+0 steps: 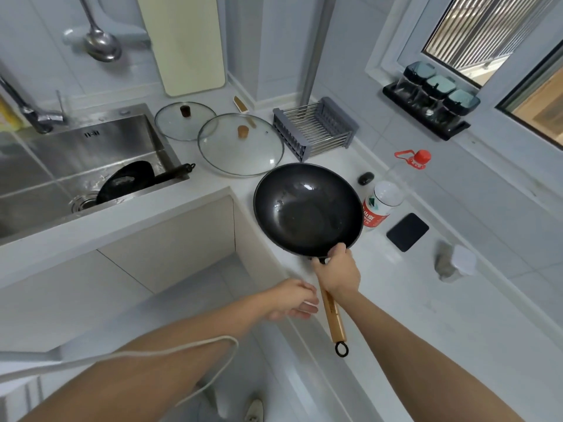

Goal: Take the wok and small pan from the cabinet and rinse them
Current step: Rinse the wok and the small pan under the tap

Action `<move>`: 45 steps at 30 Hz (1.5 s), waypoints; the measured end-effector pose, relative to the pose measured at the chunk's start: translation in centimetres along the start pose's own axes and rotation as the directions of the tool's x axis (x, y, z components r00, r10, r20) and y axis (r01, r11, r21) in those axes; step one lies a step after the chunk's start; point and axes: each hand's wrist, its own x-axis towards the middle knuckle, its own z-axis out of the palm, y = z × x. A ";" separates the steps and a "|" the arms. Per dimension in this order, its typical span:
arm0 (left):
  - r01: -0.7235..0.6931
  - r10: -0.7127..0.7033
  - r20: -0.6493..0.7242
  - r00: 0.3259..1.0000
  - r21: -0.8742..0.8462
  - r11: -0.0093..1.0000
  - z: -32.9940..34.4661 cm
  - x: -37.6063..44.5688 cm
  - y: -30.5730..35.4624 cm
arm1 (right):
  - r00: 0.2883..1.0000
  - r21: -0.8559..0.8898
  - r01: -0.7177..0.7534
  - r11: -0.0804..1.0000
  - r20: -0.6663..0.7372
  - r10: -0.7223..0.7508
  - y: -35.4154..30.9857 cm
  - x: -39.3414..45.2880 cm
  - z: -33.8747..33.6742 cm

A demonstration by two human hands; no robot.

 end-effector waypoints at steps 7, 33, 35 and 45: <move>-0.222 0.253 -0.222 0.942 0.156 0.963 -11.9 -3.3 3.9 | 0.902 0.220 0.381 0.898 0.122 -0.413 -14.3 1.7 0.9; -0.200 -0.210 -0.717 0.665 -0.441 0.875 -50.3 -8.2 10.0 | 0.509 -0.319 0.718 0.619 0.847 -0.154 -46.2 24.5 23.0; -0.218 -0.252 -0.702 0.666 -0.506 0.835 -50.9 -6.3 11.3 | 0.399 -0.257 0.682 0.685 0.915 -0.054 -47.0 25.0 23.6; -0.181 -0.361 -0.630 0.687 -0.631 0.754 -52.9 -3.6 13.3 | 0.207 -0.196 0.158 0.968 0.965 0.161 -54.1 21.3 25.9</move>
